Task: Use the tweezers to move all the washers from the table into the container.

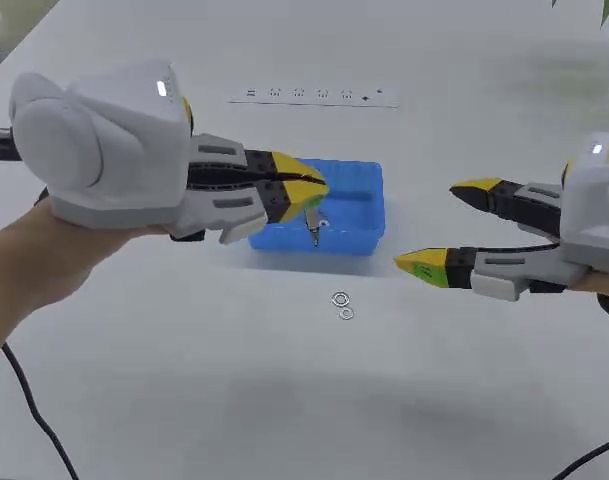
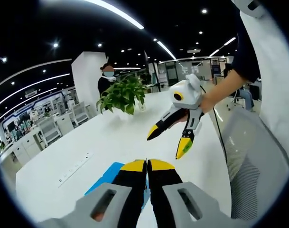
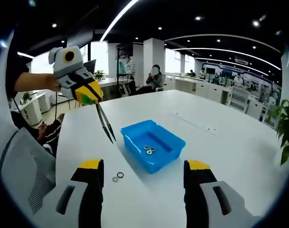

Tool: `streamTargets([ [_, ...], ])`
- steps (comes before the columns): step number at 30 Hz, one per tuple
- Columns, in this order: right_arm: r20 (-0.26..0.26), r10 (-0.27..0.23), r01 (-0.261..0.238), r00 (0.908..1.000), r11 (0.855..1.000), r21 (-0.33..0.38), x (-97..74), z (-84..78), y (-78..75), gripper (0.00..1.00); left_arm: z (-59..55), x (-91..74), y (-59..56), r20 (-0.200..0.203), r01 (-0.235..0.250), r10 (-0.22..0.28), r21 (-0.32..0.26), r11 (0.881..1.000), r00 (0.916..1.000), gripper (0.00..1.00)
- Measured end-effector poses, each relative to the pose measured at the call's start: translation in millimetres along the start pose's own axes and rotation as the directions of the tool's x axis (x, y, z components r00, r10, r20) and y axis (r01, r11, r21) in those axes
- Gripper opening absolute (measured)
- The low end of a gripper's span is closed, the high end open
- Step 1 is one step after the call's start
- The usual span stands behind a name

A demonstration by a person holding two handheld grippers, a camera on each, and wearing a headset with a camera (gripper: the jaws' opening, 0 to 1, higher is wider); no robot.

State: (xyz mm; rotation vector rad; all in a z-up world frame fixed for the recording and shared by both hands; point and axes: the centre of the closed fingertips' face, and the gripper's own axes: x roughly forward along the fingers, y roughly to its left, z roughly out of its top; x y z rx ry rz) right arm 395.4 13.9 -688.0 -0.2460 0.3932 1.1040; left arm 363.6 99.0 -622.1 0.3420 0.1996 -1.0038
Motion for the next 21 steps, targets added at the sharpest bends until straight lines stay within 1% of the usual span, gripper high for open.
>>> streamTargets([
  [4,0.005,0.007,-0.007,1.0,1.0,0.015,-7.5,-4.1,8.6,0.7,-6.1,4.4,-9.0,-0.005,0.008,-0.008,-0.022,1.0,1.0,0.04],
  [7,-0.01,0.023,-0.023,0.9997,1.0,0.013,-11.7,-10.3,18.0,0.72,-9.7,8.3,-16.5,0.01,0.015,-0.014,-0.051,0.999,0.9999,0.04],
  [10,-0.022,0.031,-0.031,0.9993,1.0,0.003,-13.2,-14.8,23.1,0.73,-17.3,11.1,-25.3,-0.004,0.032,-0.032,-0.061,0.998,0.9995,0.04],
  [12,-0.028,0.037,-0.037,0.9989,0.999,0.001,-13.6,-17.7,26.0,0.74,-19.1,11.7,-30.8,0.002,0.045,-0.045,-0.065,0.997,0.999,0.04],
  [13,-0.032,0.042,-0.043,0.9986,0.999,-0.007,-13.5,-19.5,27.6,0.75,-19.3,12.2,-32.7,0.006,0.049,-0.048,-0.066,0.997,0.9988,0.04],
  [15,-0.05,0.055,-0.056,0.9972,0.998,-0.016,-12.3,-23.9,29.5,0.76,-21.4,14.0,-35.4,0.002,0.053,-0.053,-0.068,0.996,0.9986,0.04],
  [18,-0.063,0.066,-0.067,0.9959,0.997,-0.023,-10.9,-27.4,31.4,0.77,-25.9,17.5,-40.1,-0.001,0.064,-0.064,-0.061,0.996,0.998,0.05],
  [20,-0.071,0.068,-0.07,0.9952,0.997,-0.032,-10.0,-29.8,32.4,0.78,-27.3,18.9,-39.8,0.009,0.055,-0.055,-0.051,0.997,0.9985,0.05],
  [21,-0.072,0.065,-0.068,0.9953,0.997,-0.037,-9.8,-30.6,32.5,0.78,-27.4,19.3,-39.5,0.02,0.053,-0.052,-0.053,0.997,0.9984,0.05],
])
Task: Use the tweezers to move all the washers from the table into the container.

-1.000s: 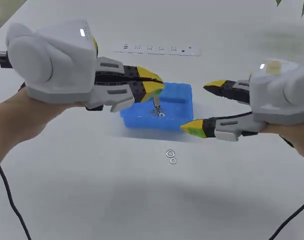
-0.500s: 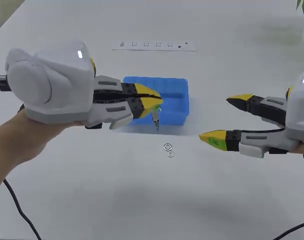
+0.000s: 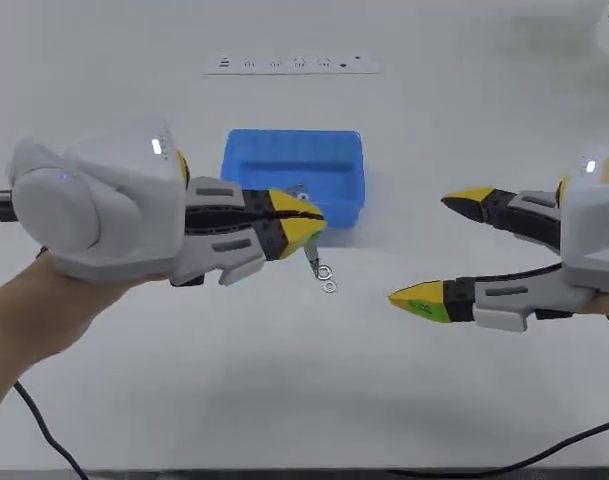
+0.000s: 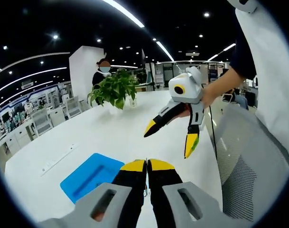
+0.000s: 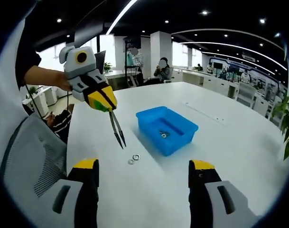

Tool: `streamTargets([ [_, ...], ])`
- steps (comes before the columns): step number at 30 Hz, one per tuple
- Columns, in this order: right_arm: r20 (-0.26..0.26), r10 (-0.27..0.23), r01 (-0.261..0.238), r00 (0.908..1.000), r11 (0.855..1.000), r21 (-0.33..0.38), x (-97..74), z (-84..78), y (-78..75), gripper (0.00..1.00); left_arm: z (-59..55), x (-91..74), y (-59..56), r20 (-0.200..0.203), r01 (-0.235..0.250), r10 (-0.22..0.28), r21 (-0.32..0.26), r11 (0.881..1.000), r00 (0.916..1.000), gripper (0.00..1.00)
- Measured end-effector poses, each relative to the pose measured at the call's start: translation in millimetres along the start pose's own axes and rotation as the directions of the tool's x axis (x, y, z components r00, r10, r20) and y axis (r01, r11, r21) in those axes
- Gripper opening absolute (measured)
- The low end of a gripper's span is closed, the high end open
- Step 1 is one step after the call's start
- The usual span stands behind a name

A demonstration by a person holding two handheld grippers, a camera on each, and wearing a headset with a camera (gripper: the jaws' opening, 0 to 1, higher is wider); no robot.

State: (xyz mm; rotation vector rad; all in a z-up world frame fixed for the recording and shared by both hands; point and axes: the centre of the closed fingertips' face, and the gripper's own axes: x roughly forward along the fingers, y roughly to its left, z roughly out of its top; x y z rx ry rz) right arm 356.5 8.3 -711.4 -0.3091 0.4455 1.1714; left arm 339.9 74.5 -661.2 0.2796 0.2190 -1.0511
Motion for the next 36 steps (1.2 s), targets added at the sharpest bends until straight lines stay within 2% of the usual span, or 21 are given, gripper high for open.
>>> streamTargets([
  [3,0.003,-0.019,0.019,0.9998,1.0,0.007,0.3,-2.8,-0.9,0.83,-2.7,2.9,-0.1,0.005,0.002,-0.002,0.002,1.0,1.0,0.05],
  [7,-0.002,-0.009,0.009,1.0,1.0,0.02,-0.6,-11.1,4.2,0.84,-8.5,9.1,-2.9,-0.005,0.027,-0.027,0.005,1.0,0.9996,0.05],
  [11,-0.028,0.006,-0.005,0.9996,1.0,0.024,0.5,-20.9,9.5,0.87,-11.8,14.1,-1.0,0.001,0.04,-0.04,-0.003,0.999,0.9992,0.05],
  [14,-0.026,0.01,-0.009,0.9996,0.999,0.035,1.0,-24.1,12.6,0.89,-15.8,18.9,-2.1,-0.012,0.054,-0.054,-0.003,0.999,0.9985,0.05],
  [18,-0.023,0.008,-0.006,0.9997,0.999,0.052,2.3,-26.1,13.6,0.92,-19.2,22.3,-4.3,-0.025,0.065,-0.065,0.0,0.998,0.9976,0.05],
  [24,-0.007,0.037,-0.036,0.9993,0.997,0.073,6.0,-23.5,22.1,1.0,-22.8,23.3,-2.4,-0.027,0.058,-0.058,-0.003,0.998,0.998,0.05],
  [27,0.001,0.062,-0.062,0.9981,0.995,0.074,8.9,-21.4,29.7,1.0,-24.4,23.6,-4.0,-0.03,0.065,-0.066,-0.005,0.998,0.9974,0.05],
  [36,-0.002,0.073,-0.072,0.9973,0.994,0.08,9.2,-24.8,33.0,1.0,-25.4,27.3,-5.8,-0.041,0.074,-0.074,0.015,0.997,0.9965,0.05],
])
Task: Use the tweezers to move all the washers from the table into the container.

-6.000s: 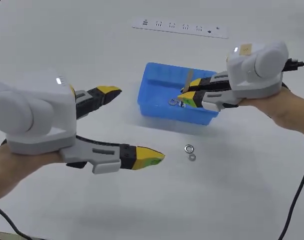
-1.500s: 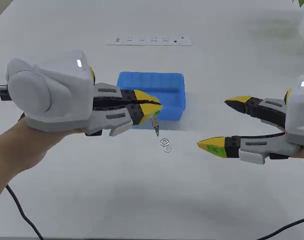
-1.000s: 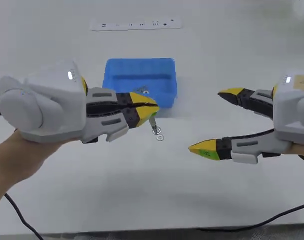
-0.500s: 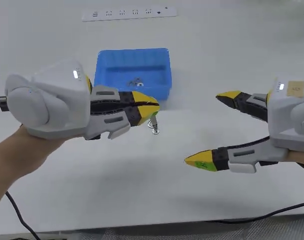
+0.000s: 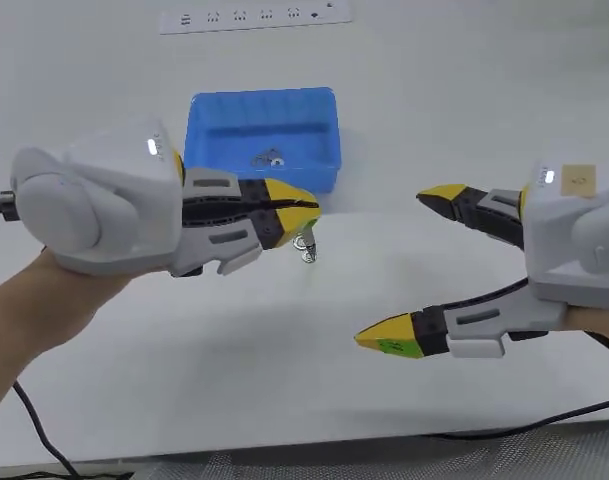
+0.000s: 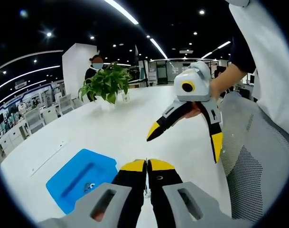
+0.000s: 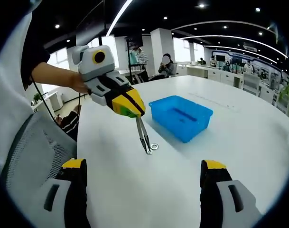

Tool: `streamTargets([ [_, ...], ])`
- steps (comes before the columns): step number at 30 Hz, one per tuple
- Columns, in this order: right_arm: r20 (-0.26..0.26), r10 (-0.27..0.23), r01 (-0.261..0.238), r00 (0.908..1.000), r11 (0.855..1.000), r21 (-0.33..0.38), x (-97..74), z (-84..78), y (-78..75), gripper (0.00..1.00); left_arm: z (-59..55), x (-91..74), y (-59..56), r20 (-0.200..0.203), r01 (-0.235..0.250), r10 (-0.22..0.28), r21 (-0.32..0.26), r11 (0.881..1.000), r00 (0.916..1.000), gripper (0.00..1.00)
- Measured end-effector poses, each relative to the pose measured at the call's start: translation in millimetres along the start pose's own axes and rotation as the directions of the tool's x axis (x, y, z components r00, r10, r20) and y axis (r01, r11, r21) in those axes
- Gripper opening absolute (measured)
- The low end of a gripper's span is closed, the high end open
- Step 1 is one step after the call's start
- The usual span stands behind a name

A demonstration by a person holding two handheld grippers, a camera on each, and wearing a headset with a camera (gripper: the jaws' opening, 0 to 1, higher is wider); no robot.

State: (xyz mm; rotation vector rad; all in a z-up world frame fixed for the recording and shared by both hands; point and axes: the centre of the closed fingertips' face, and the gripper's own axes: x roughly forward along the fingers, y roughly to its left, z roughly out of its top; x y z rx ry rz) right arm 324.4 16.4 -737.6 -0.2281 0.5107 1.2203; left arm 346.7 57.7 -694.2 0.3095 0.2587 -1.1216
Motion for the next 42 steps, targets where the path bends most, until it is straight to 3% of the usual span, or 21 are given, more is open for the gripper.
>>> streamTargets([
  [8,-0.003,-0.008,0.008,1.0,1.0,0.0,-0.9,-1.0,-5.1,1.0,-3.8,0.1,-2.7,-0.009,0.007,-0.007,-0.001,1.0,0.9999,0.05],
  [15,-0.012,0.011,-0.012,0.9999,1.0,-0.008,4.9,-2.6,1.5,0.99,-4.0,0.2,-2.5,-0.01,0.007,-0.007,0.001,1.0,0.9999,0.05],
  [24,-0.041,0.084,-0.086,0.9957,0.994,-0.067,17.2,-1.9,11.2,0.78,-6.8,-0.3,-0.3,-0.046,0.018,-0.017,0.009,1.0,0.9988,0.05],
  [32,-0.046,0.137,-0.141,0.9895,0.983,-0.118,40.7,6.4,5.7,0.51,-11.0,-0.4,-2.1,-0.073,0.029,-0.028,0.007,1.0,0.997,0.05],
  [37,-0.048,0.178,-0.184,0.9828,0.969,-0.164,56.2,12.8,8.0,0.34,-14.4,-1.4,-1.5,-0.09,0.027,-0.026,0.007,1.0,0.9956,0.06],
  [42,-0.097,0.219,-0.234,0.971,0.951,-0.202,66.8,7.3,15.5,0.28,-14.8,0.2,-2.1,-0.091,0.027,-0.027,0.005,1.0,0.9955,0.06],
])
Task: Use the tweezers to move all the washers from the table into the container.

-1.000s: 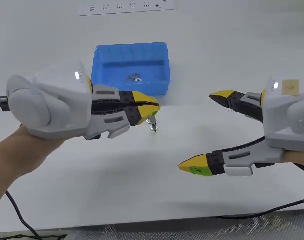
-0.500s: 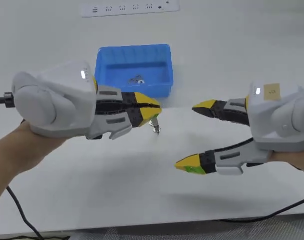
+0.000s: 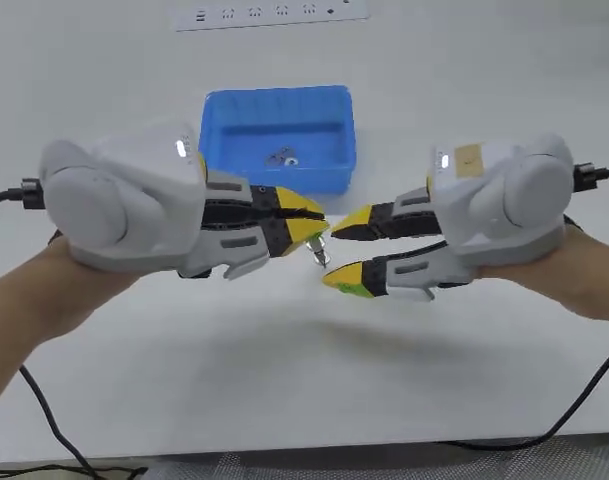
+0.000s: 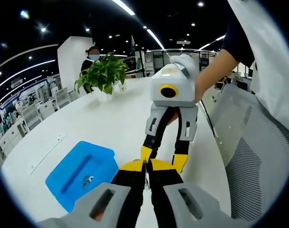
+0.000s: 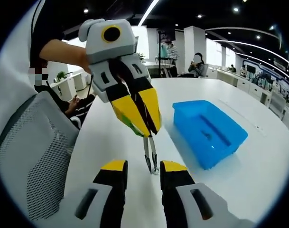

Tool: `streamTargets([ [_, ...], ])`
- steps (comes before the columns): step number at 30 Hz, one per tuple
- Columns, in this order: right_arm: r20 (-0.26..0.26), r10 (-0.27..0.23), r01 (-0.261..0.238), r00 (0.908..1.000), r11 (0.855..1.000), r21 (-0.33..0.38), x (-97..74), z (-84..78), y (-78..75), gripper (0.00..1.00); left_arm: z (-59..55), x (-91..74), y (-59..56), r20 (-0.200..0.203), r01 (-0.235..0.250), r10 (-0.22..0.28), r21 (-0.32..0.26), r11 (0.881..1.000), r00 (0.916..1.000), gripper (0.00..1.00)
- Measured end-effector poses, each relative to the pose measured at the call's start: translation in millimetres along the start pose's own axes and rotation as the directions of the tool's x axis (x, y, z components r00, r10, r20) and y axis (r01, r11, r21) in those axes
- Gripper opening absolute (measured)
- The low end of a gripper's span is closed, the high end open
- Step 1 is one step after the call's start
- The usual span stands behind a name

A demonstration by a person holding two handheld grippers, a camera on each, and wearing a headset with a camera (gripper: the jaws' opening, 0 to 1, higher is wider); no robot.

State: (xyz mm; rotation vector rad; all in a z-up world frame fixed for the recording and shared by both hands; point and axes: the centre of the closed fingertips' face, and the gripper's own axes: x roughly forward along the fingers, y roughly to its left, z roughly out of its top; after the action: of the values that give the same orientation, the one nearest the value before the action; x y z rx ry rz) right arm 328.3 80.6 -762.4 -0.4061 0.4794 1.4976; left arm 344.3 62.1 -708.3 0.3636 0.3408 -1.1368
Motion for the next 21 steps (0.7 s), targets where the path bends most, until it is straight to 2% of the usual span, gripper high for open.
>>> streamTargets([
  [10,-0.05,0.028,-0.031,0.9984,0.998,-0.063,9.7,-3.4,-8.4,0.17,3.5,5.7,-4.0,0.009,0.023,-0.023,0.006,1.0,0.9997,0.06],
  [16,-0.065,0.075,-0.083,0.9951,0.988,-0.127,14.6,-0.1,-6.4,0.12,3.8,6.3,-5.3,0.006,0.034,-0.034,0.012,0.999,0.9994,0.06],
  [21,-0.084,0.087,-0.1,0.9927,0.982,-0.161,14.7,-0.3,-5.9,0.11,3.6,5.8,-4.3,0.004,0.032,-0.032,0.01,0.999,0.9995,0.06],
])
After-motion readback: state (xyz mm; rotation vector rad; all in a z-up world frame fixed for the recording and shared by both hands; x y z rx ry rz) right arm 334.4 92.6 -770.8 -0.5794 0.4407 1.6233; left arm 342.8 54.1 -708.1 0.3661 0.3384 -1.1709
